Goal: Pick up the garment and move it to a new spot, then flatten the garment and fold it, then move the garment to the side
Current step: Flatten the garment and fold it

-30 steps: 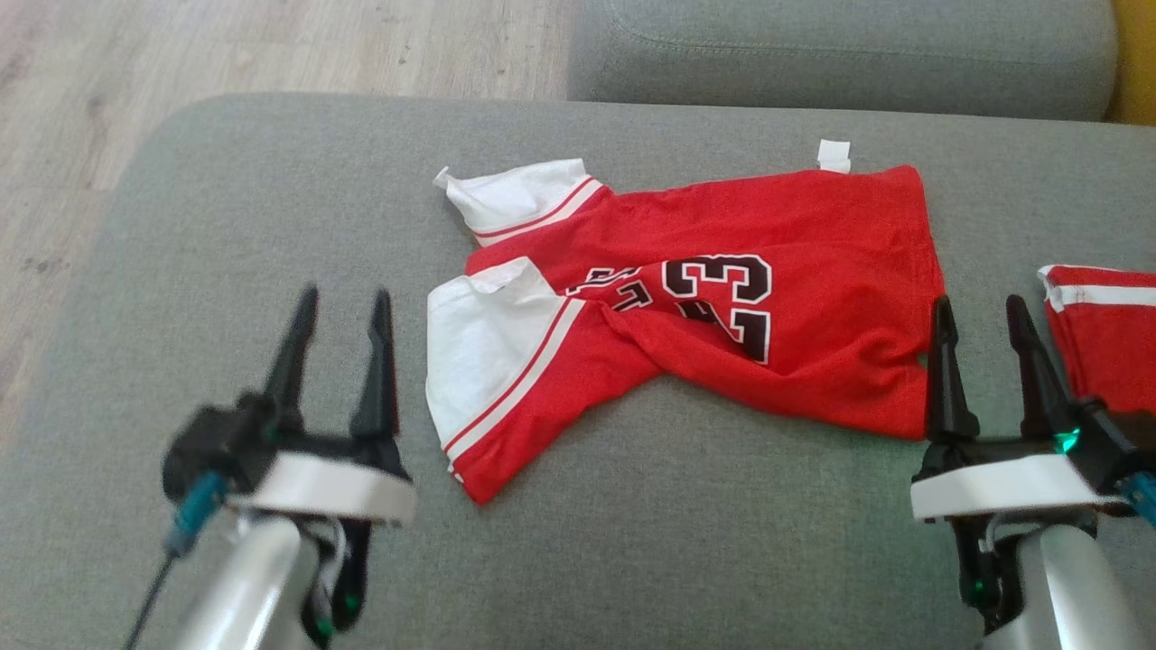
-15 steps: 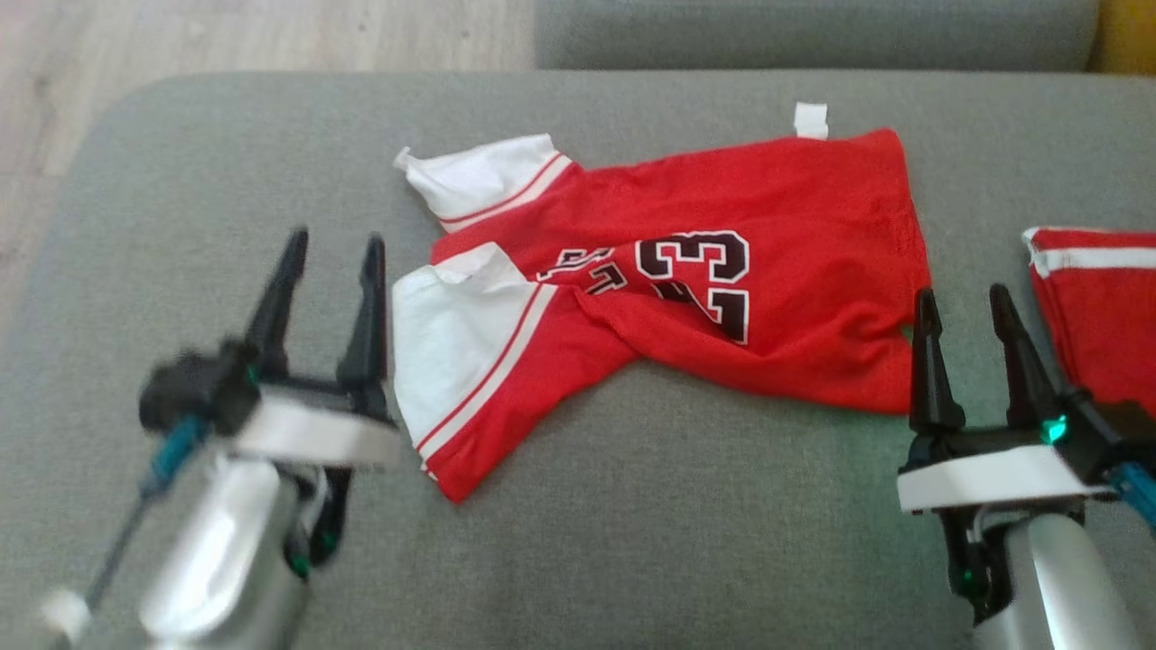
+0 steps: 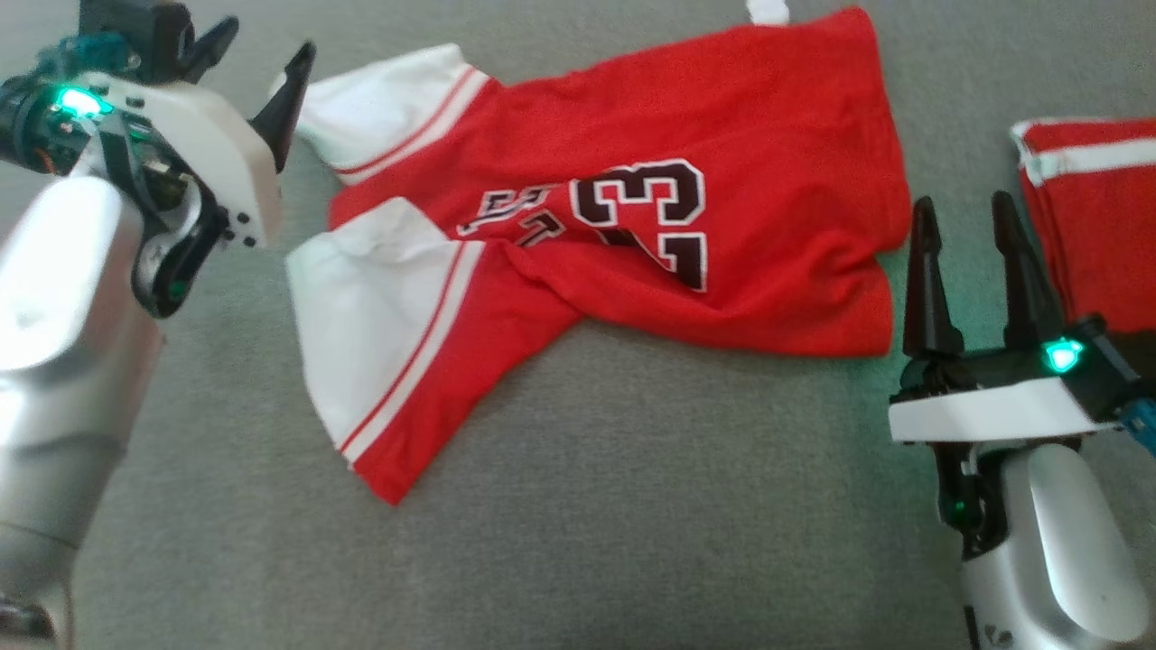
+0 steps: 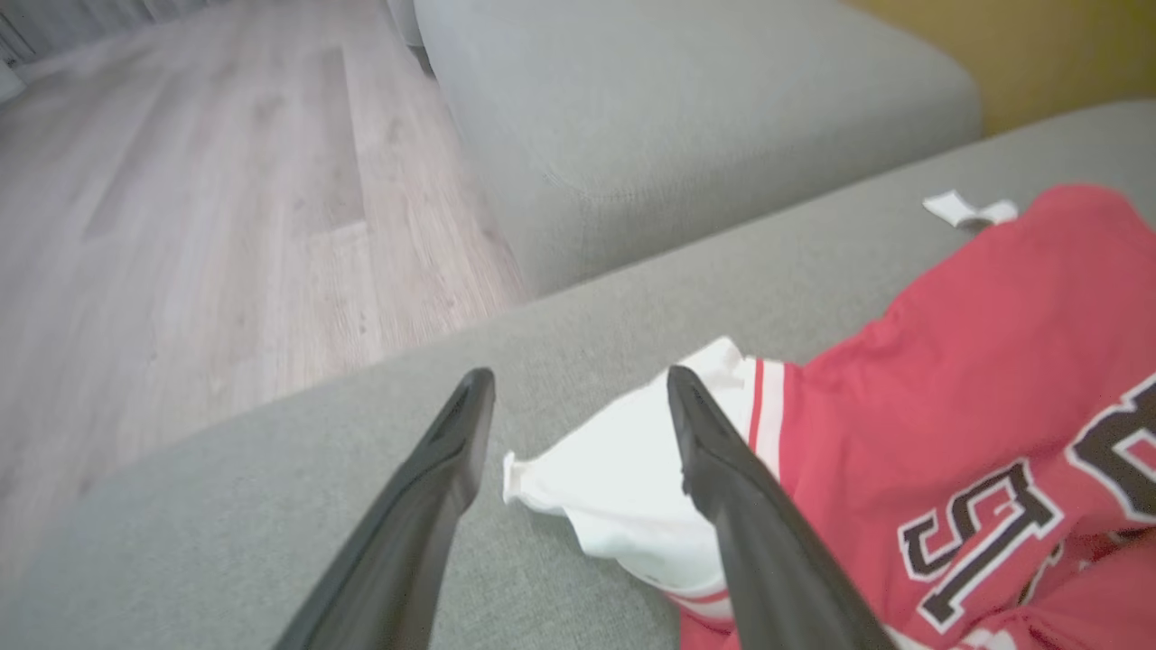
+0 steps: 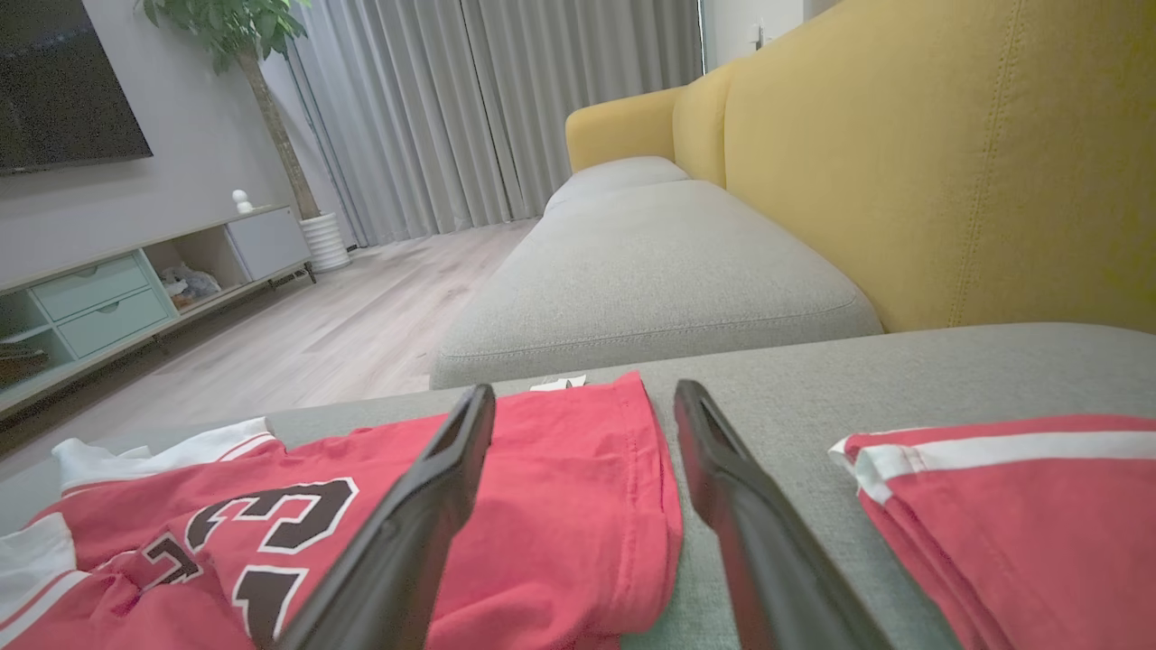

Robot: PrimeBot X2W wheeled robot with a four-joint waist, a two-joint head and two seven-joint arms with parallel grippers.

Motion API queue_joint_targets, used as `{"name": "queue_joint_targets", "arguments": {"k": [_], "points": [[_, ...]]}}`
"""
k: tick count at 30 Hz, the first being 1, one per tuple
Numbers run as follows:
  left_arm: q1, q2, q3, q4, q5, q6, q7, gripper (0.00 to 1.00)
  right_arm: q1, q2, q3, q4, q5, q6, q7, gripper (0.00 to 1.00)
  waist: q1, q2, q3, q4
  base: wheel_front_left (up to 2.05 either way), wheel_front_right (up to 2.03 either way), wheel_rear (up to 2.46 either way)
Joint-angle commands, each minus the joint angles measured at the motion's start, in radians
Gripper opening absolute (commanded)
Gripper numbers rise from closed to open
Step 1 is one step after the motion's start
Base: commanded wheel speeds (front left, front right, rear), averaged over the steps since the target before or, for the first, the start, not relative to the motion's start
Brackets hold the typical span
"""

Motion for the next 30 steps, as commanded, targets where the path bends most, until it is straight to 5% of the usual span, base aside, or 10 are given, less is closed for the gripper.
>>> {"name": "queue_joint_targets", "arguments": {"k": [1, 9, 23, 25, 30], "points": [[-0.064, 0.063, 0.002, -0.007, -0.028, 0.001, 0.035, 1.00, -0.030, -0.004, 0.033, -0.039, 0.007, -0.001, -0.011, 1.00, -0.0003, 0.0000, 0.046, -0.041, 0.00, 0.00, 0.00], [-0.152, 0.160, -0.217, 0.059, -0.169, 0.001, 0.209, 1.00, -0.056, -0.004, 0.044, -0.049, 0.027, -0.001, -0.011, 1.00, -0.0003, 0.0000, 0.093, -0.089, 0.00, 0.00, 0.00], [-0.176, 0.243, -0.409, 0.081, -0.360, 0.001, 0.314, 1.00, -0.063, -0.004, 0.054, -0.057, 0.036, -0.001, -0.011, 1.00, -0.0003, 0.0000, 0.122, -0.135, 0.00, 0.00, 0.00], [-0.182, 0.251, -0.429, 0.076, -0.382, 0.001, 0.332, 0.00, -0.063, -0.004, 0.053, -0.059, 0.036, -0.001, -0.011, 1.00, -0.0003, 0.0000, 0.123, -0.137, 0.00, 0.00, 0.00], [-0.224, 0.260, -0.428, 0.091, -0.379, 0.002, 0.246, 0.00, -0.063, -0.004, 0.056, -0.060, 0.036, -0.001, -0.011, 1.00, -0.0003, 0.0000, 0.124, -0.139, 0.00, 0.00, 0.00]]}}
